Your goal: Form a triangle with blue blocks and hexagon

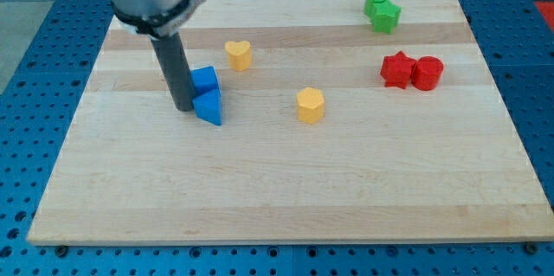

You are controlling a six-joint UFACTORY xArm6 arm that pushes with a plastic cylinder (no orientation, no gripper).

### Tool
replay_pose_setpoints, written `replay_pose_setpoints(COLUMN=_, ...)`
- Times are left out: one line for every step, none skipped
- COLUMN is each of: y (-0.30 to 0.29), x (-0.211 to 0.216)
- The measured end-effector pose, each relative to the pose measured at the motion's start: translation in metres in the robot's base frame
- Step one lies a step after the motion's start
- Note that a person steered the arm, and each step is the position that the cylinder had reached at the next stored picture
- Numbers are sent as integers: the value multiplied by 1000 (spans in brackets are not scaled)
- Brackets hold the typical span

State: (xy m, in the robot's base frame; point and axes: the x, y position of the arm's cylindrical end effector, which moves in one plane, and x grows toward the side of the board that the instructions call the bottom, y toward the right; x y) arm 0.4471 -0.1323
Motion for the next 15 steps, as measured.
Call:
replay_pose_setpoints(y=36, x=27)
replay_pose_setpoints(y=27, x=30)
replay_pose_setpoints(y=7, x=1)
replay_pose_setpoints(y=28, x=-10)
replay_pose_setpoints(y=59, x=23)
replay_pose_setpoints(y=70, x=39)
replay_pose_setpoints(y=70, x=38)
replay_pose_setpoints(y=70, x=38)
replay_pose_setpoints(y=72, x=16)
replay_pose_setpoints(y=93, x=8)
replay_pose_setpoints(y=99, x=5)
replay_pose_setpoints(y=120, x=3)
replay_pose_setpoints(y=179, x=7)
replay_pose_setpoints(y=201, x=14)
replay_pose_setpoints(y=191, x=19)
